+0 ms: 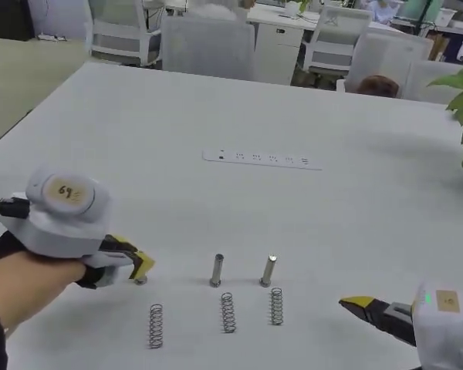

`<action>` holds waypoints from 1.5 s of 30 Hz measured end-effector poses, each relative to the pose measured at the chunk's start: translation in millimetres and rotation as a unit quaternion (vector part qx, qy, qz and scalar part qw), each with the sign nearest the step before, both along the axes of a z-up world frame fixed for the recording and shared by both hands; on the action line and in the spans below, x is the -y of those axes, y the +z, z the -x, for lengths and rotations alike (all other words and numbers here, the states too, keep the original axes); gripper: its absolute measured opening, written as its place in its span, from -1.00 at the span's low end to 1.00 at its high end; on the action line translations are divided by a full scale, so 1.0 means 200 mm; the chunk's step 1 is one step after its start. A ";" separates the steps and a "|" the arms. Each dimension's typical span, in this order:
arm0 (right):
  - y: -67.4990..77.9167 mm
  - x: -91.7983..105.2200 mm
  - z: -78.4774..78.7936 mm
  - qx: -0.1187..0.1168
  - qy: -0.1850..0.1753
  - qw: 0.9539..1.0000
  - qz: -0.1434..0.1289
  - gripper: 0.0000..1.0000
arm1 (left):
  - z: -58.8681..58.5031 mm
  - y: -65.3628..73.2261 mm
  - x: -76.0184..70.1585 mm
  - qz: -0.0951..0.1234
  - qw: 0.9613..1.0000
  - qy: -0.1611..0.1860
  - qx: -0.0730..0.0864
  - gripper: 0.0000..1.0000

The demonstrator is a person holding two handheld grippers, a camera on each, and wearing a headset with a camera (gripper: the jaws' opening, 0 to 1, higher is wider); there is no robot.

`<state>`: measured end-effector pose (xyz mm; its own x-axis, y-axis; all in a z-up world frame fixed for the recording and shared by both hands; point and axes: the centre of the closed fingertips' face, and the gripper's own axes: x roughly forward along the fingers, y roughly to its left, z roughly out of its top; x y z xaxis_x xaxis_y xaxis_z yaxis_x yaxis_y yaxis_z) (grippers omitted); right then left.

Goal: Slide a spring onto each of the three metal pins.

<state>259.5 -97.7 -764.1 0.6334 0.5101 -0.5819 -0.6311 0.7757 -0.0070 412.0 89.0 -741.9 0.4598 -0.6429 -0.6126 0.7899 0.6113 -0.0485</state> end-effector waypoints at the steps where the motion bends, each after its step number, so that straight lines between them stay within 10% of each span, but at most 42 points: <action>1: 0.00 0.00 0.00 -0.001 0.001 1.000 0.000 0.65 | 0.00 0.00 0.00 0.002 1.000 0.000 0.001 -0.72; 13: 0.00 0.00 0.00 0.000 0.001 1.000 0.000 0.65 | 0.00 0.09 -0.02 0.030 0.999 0.013 0.016 -0.33; 31: 0.00 -0.01 0.01 0.001 0.004 1.000 -0.001 0.65 | 0.14 0.20 -0.06 0.064 0.997 0.028 0.033 -0.25; 45: 0.00 -0.02 0.01 0.001 0.006 1.000 0.000 0.65 | 0.32 0.09 -0.13 0.057 0.998 0.041 -0.009 -0.24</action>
